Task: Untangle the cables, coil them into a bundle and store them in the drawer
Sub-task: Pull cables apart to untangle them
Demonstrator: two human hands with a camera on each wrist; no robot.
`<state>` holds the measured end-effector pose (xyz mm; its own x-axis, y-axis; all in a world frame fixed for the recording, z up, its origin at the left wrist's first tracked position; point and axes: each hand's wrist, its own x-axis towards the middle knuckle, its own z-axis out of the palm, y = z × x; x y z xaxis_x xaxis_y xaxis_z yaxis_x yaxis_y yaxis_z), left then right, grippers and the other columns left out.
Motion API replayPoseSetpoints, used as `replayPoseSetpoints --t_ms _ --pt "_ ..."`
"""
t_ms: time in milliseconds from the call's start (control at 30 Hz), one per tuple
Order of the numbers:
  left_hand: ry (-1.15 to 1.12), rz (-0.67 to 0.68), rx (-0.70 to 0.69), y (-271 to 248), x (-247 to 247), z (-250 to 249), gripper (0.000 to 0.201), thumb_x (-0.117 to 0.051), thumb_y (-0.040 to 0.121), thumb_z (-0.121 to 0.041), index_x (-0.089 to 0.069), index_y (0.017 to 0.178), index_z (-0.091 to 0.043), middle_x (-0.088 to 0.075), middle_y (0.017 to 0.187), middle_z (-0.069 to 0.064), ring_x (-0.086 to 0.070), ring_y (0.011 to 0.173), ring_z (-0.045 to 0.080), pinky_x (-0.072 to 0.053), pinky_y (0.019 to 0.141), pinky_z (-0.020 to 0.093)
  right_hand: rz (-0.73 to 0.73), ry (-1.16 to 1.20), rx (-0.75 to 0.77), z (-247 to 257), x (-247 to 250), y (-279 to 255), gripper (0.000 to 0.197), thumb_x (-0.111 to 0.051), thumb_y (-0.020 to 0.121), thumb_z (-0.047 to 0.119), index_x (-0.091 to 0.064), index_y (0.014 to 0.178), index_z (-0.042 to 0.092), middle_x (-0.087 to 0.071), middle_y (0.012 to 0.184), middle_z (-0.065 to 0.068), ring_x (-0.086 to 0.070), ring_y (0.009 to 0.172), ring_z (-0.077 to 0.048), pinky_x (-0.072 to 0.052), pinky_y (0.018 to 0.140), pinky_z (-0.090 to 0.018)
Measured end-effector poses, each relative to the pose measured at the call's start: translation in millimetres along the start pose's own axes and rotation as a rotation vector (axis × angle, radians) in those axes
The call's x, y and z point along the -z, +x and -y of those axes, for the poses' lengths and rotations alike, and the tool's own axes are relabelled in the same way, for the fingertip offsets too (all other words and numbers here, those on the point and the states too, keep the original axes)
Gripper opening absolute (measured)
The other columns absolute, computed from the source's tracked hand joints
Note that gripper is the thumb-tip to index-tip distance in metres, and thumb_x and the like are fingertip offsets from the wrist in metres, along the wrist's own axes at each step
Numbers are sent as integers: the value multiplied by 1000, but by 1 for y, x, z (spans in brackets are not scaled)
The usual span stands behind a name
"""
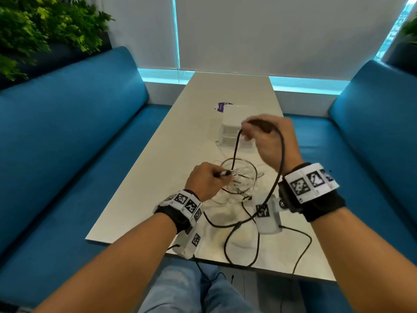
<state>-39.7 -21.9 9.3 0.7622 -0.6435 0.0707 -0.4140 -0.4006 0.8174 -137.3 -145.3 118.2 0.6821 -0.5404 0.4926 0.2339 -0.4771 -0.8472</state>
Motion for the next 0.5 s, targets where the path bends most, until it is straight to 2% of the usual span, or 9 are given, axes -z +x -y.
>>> replayPoseSetpoints --t_ms 33,100,167,233,300,367,400,500 --pt "20 11 34 -1 -1 7 22 -79 74 -44 -76 75 -23 -70 69 -2 -63 68 15 -53 66 29 -40 41 35 12 4 6 20 -66 85 0 -69 78 18 -68 65 6 -62 56 -3 -47 56 -14" --pt "28 36 68 -3 -1 14 22 -80 73 -45 -74 70 -24 -68 68 -2 -61 68 11 -46 64 22 -84 123 79 29 12 16 19 -64 88 4 -67 80 20 -69 66 7 -64 58 -6 -45 52 -16" --pt "-39 15 78 -3 2 10 22 -82 72 -41 -77 84 -23 -72 77 -8 -64 79 6 -44 68 17 -21 157 66 37 15 21 16 -64 89 7 -67 81 21 -71 67 6 -66 60 -11 -45 50 -20" --pt "-137 -49 78 -1 6 1 31 -84 70 -40 -77 94 -22 -72 88 -10 -63 87 3 -43 74 13 96 94 28 36 13 17 13 -63 90 7 -68 84 18 -71 70 3 -68 61 -12 -46 50 -21" --pt "-146 -135 29 2 8 -9 37 -83 67 -46 -77 96 -24 -70 93 -10 -62 89 1 -44 76 12 162 36 -15 29 11 9 9 -63 89 4 -68 88 12 -71 76 -4 -68 62 -12 -47 51 -21" --pt "-84 -245 -38 5 7 -13 39 -80 67 -53 -77 96 -28 -66 97 -7 -60 91 4 -45 79 16 168 25 -47 22 11 3 8 -64 89 3 -69 91 8 -70 78 -8 -68 63 -10 -47 52 -22" --pt "-66 -278 -50 5 6 -15 36 -79 70 -51 -76 98 -28 -62 98 -6 -58 90 5 -43 77 14 168 28 -57 19 10 1 8 -64 88 2 -69 91 7 -70 79 -9 -68 63 -10 -48 52 -22" --pt "-121 -206 -28 3 -1 -22 28 -78 77 -36 -76 102 -22 -68 93 -7 -63 89 7 -41 75 7 179 66 -70 19 8 -2 9 -63 89 1 -69 91 7 -70 81 -12 -70 65 -13 -50 53 -20"
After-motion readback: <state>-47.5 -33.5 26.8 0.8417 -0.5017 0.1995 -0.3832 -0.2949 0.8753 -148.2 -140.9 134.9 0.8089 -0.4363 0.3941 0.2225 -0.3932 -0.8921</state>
